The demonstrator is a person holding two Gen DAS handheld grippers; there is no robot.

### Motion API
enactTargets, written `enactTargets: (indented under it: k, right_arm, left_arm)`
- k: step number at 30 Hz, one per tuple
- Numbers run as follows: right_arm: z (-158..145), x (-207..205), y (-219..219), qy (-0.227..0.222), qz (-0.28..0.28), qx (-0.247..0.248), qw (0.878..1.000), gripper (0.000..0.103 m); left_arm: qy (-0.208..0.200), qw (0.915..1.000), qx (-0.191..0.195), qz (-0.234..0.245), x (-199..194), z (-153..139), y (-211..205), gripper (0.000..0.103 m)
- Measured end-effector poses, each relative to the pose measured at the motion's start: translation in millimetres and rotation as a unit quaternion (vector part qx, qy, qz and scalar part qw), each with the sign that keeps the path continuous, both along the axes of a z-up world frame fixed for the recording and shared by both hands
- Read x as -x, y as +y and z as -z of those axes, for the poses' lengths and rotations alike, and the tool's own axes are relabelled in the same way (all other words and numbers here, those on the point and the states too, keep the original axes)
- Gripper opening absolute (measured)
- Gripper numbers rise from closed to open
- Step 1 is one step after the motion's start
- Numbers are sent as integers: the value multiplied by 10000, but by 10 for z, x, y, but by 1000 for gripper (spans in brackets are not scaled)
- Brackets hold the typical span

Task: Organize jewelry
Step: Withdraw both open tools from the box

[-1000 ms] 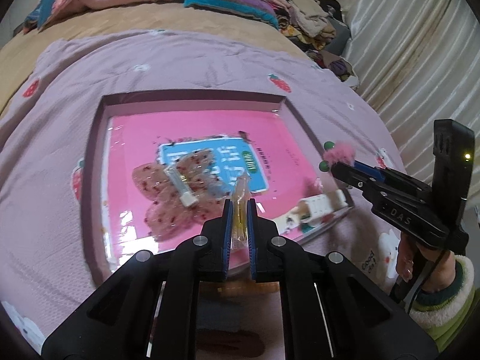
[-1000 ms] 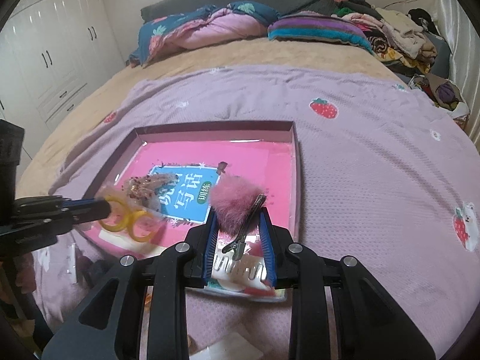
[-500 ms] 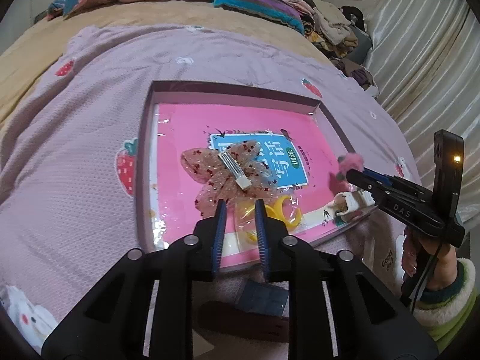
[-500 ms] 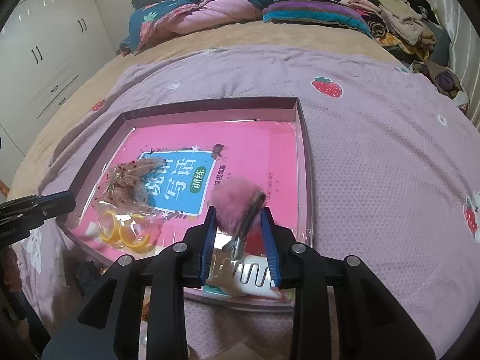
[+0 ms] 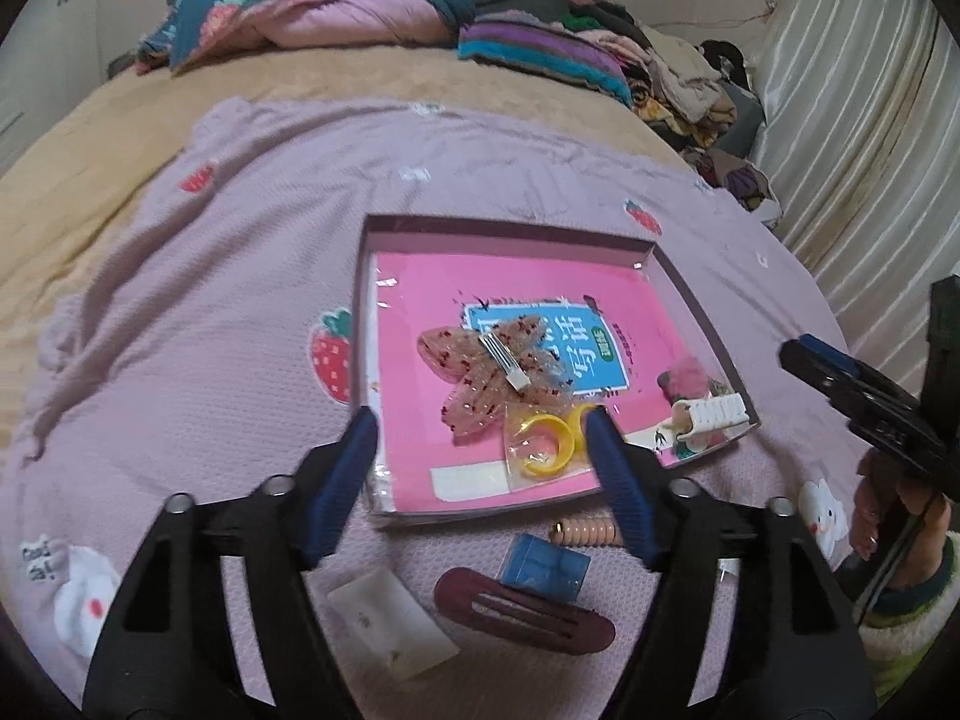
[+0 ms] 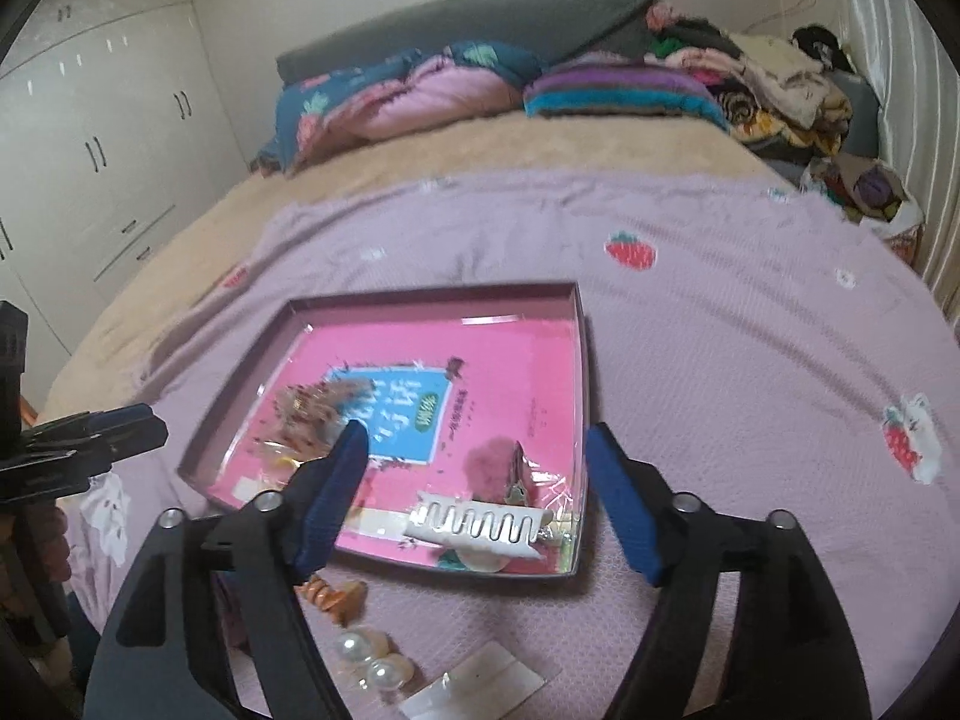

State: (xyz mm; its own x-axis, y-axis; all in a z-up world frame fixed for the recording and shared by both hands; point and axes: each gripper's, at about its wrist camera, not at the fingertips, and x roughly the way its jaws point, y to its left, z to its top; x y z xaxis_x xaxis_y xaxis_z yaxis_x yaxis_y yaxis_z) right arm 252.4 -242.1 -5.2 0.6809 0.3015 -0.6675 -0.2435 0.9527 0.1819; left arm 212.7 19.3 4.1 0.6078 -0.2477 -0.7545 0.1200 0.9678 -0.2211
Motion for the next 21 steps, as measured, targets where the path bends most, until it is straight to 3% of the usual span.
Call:
enactTargets:
  k: [3, 5, 21]
  right_arm:
    - [-156, 130, 3, -207, -61, -10, 9998, 83]
    - [-244, 203, 10, -334, -96, -24, 9994, 87]
    - [-562, 673, 150, -714, -374, -19, 9967, 88]
  left_arm:
    - [-132, 9998, -85, -126, 101, -107, 26, 87]
    - [-207, 9995, -125, -211, 164, -169, 54, 91]
    - [-480, 9974, -285, -453, 574, -398, 162, 93]
